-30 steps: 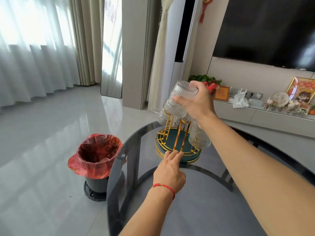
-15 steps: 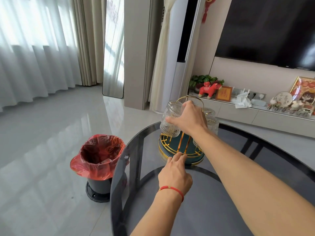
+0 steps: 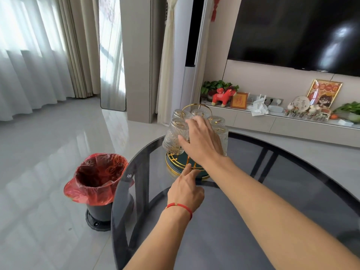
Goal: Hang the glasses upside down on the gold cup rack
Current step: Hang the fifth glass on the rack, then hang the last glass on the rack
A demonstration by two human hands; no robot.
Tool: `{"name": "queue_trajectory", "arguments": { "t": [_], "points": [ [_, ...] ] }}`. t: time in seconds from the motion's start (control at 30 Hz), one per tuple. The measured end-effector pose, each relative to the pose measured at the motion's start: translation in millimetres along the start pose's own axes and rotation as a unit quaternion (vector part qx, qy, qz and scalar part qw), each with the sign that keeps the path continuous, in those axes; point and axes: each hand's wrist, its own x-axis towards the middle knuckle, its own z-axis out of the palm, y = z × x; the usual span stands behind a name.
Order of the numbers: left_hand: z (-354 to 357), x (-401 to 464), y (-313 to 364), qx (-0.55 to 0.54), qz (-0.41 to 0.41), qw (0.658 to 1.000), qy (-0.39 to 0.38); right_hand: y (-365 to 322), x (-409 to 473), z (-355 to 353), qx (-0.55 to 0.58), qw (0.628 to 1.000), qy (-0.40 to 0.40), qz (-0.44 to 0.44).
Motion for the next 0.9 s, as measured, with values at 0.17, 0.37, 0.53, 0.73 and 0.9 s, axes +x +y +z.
{"name": "queue_trajectory", "arguments": {
  "t": [0.17,0.37,0.53,0.73,0.9],
  "points": [
    [-8,-7,31,-0.067,0.041,0.994,0.081,40,-93,-33,0.07,0.996,0.062,-0.004],
    [1,-43,78,-0.081,0.12,0.989,0.034,118,-211,-76,0.027,0.994,0.048,0.092],
    [12,-79,101,-0.08,0.151,0.985,-0.011,162,-252,-119,0.021,0.968,0.061,0.242],
    [18,-106,119,-0.089,0.147,0.985,-0.03,203,-290,-153,-0.162,0.904,-0.01,0.397],
    [23,-117,122,-0.073,0.135,0.987,-0.058,236,-308,-154,-0.111,0.827,-0.124,0.538]
  ]
}}
